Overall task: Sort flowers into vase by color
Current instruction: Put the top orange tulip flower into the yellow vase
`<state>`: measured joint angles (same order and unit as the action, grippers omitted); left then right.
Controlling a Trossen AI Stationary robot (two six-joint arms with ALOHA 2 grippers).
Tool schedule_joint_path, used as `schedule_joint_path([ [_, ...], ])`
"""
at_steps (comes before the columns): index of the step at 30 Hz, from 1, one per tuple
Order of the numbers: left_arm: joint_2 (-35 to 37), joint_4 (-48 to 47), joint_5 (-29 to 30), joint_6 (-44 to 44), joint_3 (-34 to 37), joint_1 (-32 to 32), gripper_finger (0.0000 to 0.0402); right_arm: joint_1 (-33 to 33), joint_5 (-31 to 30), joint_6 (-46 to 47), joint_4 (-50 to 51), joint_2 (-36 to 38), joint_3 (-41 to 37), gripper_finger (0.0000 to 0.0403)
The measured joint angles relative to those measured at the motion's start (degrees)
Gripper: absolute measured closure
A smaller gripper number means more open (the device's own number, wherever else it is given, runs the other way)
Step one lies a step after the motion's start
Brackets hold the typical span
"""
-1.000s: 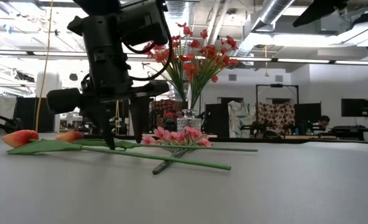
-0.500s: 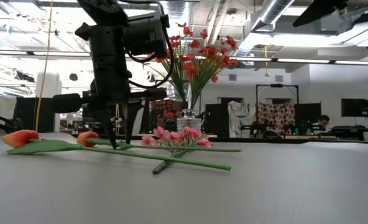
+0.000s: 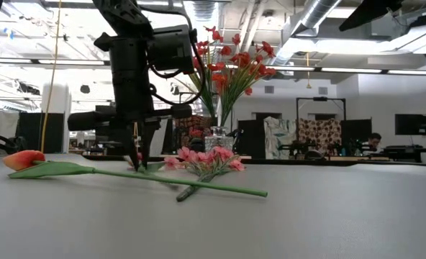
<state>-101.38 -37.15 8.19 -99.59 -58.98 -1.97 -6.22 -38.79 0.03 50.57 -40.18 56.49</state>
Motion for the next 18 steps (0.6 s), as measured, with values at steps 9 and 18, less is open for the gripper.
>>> schedule_joint_path([
  [9, 0.09, -0.63, -1.71, 10.58, -0.04, -0.19, 0.0399, 0.0, 0.0, 0.0, 0.0, 0.0, 0.0, 0.0365],
  [18, 2.99, -0.99, -0.48, 17.44, -2.06, -0.15, 0.0401, 0.0, 0.0, 0.0, 0.0, 0.01, 0.0, 0.0365],
])
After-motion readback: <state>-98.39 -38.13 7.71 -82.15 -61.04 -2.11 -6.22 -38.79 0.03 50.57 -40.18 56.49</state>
